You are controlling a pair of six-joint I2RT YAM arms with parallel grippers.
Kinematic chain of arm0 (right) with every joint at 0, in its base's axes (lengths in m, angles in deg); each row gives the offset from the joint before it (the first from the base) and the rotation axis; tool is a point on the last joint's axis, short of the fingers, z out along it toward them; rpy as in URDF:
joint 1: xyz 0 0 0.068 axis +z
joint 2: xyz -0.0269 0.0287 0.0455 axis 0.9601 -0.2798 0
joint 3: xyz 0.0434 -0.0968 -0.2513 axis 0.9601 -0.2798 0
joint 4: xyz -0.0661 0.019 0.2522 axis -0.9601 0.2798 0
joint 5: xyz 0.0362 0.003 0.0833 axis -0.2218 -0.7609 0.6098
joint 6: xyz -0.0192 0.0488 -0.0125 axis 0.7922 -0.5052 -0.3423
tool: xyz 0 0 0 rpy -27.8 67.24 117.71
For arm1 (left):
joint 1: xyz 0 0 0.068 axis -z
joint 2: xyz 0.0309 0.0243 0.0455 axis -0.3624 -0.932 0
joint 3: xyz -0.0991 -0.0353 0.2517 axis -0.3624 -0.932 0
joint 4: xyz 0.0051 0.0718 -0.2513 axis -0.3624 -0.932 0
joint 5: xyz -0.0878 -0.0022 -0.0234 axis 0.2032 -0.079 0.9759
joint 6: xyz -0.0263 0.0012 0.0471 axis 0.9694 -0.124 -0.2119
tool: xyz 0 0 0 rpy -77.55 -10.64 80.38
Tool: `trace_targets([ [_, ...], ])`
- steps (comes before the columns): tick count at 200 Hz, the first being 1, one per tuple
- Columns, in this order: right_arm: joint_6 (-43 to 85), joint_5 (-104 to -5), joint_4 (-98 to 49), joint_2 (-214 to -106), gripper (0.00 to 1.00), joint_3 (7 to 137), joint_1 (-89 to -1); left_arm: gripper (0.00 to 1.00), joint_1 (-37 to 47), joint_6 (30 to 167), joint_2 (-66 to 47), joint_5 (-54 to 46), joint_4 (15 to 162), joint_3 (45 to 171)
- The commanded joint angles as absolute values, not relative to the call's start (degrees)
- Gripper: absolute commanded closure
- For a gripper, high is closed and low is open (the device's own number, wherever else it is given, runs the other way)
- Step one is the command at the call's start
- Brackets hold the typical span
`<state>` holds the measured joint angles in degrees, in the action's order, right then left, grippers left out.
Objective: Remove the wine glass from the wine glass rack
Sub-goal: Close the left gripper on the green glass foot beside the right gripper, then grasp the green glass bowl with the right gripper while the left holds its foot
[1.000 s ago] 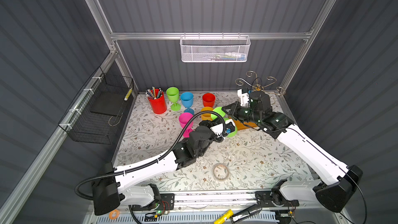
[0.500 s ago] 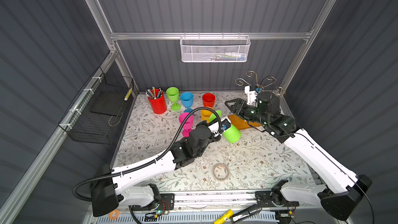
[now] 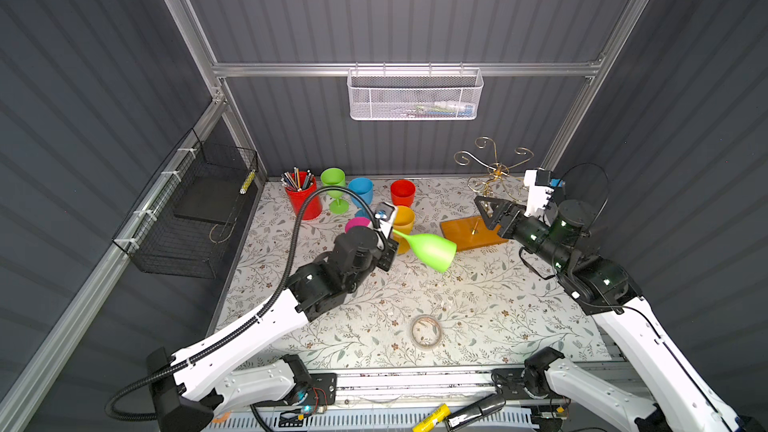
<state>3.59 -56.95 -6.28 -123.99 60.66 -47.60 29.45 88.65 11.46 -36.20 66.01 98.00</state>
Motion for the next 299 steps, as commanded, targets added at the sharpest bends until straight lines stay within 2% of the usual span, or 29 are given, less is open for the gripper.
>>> trace_targets([
  [1,7.2,-56.3,-6.6,-124.5,0.32,58.7,-45.6,1.0,25.1,100.3,14.6,-29.3,59.8,99.8],
  [51,9.1,-58.3,-7.2,-130.5,0.34,60.7,-39.3,1.0,12.4,106.4,15.6,-16.7,55.4,102.7],
  [104,7.8,-57.5,-8.9,-138.1,0.36,63.1,-36.3,1.0,0.5,111.4,15.2,1.0,62.0,100.1],
  [188,5.0,-55.2,-11.3,-148.3,0.41,70.9,-34.2,1.0,-3.2,112.6,14.0,9.1,66.3,98.1],
  [209,4.0,-55.1,-11.8,-149.9,0.5,72.2,-33.5,1.0,-3.7,113.9,13.4,10.6,67.7,98.0],
  [270,-0.7,-55.0,-13.2,-148.9,0.92,74.6,-32.5,1.0,-4.3,114.5,12.2,11.2,69.5,96.7],
  [285,-1.1,-55.4,-12.6,-148.9,1.0,75.3,-32.0,1.0,-4.4,114.1,12.0,10.3,68.9,96.8],
  [299,-0.9,-56.2,-12.0,-148.9,1.0,76.0,-31.3,0.94,-4.4,113.0,12.0,9.3,67.8,97.1],
])
